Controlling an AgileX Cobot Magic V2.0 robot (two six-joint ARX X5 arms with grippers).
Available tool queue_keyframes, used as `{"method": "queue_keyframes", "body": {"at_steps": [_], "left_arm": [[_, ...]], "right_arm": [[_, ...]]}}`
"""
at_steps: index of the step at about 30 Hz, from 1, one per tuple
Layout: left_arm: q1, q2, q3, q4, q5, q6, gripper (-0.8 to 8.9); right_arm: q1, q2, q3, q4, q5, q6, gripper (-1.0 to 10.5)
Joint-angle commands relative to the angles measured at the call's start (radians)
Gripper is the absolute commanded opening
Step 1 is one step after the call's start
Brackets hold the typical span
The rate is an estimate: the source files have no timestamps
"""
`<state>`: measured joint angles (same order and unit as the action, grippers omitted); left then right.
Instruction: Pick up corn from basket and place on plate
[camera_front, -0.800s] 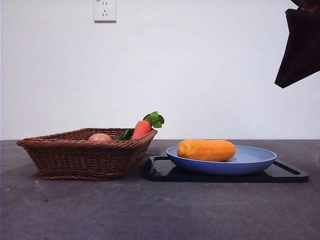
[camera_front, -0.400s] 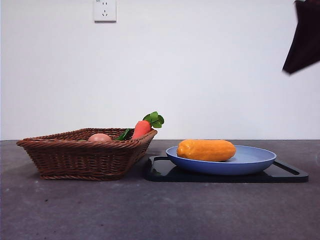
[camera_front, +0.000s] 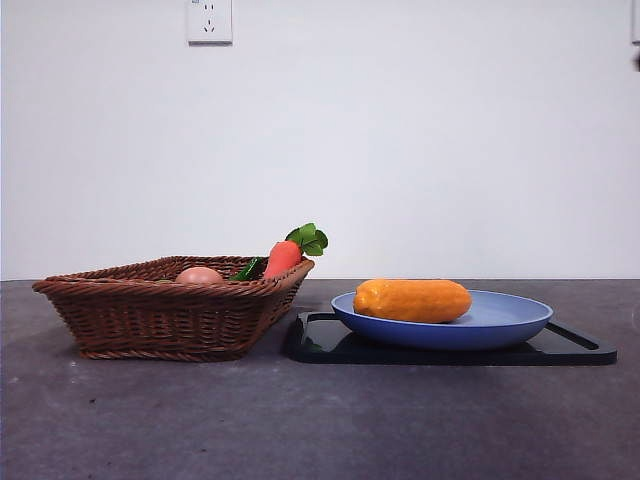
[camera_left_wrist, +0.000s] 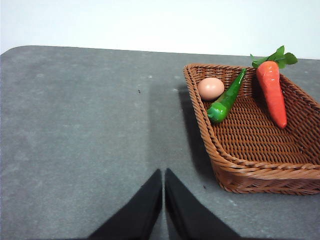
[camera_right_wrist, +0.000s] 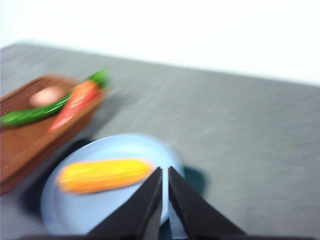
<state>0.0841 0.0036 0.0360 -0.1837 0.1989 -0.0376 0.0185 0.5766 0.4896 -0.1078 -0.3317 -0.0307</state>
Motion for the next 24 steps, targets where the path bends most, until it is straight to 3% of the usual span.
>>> {"method": "queue_keyframes", "body": {"at_steps": [1,14,24], "left_arm": [[0.002,0.0,-0.02,-0.026,0.0,-0.002,0.08],[0.002,0.0,-0.02,-0.026,0.0,-0.002,0.08],[0.002,0.0,-0.02,-0.026,0.0,-0.002,0.08]], "right_arm": [[-0.025,-0.087,-0.085,0.063,0.005,-0.015,0.0],[-0.058,-0.393,-0.388,0.138,0.177,-0.023,0.0],[-0.058,-0.524,-0.48,0.068,0.179,-0.01,0.0]]}}
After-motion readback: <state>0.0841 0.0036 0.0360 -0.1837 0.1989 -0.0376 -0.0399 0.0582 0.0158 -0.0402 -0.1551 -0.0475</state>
